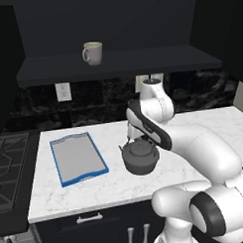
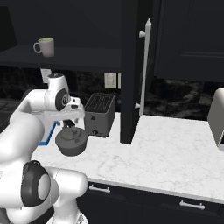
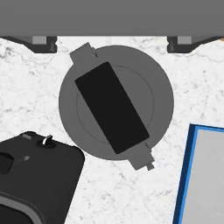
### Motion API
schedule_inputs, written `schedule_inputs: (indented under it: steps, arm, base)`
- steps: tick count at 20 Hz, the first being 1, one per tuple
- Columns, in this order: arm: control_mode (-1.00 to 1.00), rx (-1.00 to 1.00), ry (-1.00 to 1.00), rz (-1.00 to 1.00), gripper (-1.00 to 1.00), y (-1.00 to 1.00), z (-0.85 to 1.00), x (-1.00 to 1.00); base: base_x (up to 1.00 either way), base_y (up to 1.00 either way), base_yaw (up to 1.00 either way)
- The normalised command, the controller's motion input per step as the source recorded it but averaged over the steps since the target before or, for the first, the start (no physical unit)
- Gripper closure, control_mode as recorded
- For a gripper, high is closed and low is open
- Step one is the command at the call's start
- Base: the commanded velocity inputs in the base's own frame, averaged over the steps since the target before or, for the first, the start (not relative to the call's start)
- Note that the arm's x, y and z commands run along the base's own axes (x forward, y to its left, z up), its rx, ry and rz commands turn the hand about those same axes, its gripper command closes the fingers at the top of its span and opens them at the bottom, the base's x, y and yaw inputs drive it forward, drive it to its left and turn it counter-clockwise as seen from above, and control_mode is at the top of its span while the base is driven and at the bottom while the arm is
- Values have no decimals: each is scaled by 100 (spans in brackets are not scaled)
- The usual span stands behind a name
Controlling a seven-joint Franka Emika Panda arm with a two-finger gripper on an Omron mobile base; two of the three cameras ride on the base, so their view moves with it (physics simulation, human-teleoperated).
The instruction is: Pick the kettle from the counter and place it on the tray. Then pick the mug from the cabinet and place it on the tray. Then close the cabinet doors.
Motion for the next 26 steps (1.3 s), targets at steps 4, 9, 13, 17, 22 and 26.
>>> schedule_inputs:
  steps: [4,9,13,17,22,26]
  arm:
    - [-100,0,5,0,-100,0,-28,18]
    - [-100,0,9,0,-100,0,-22,18]
    - [-100,0,1,0,-100,0,-5,19]
    - [-100,0,1,0,-100,0,-1,20]
    - [-100,0,0,0,-100,0,-13,3]
    - [-100,0,0,2,-100,0,-34,-10]
  base:
    - [0,0,0]
    - [0,0,0]
    - [0,0,0]
    - [0,0,0]
    - [0,0,0]
    - [0,0,0]
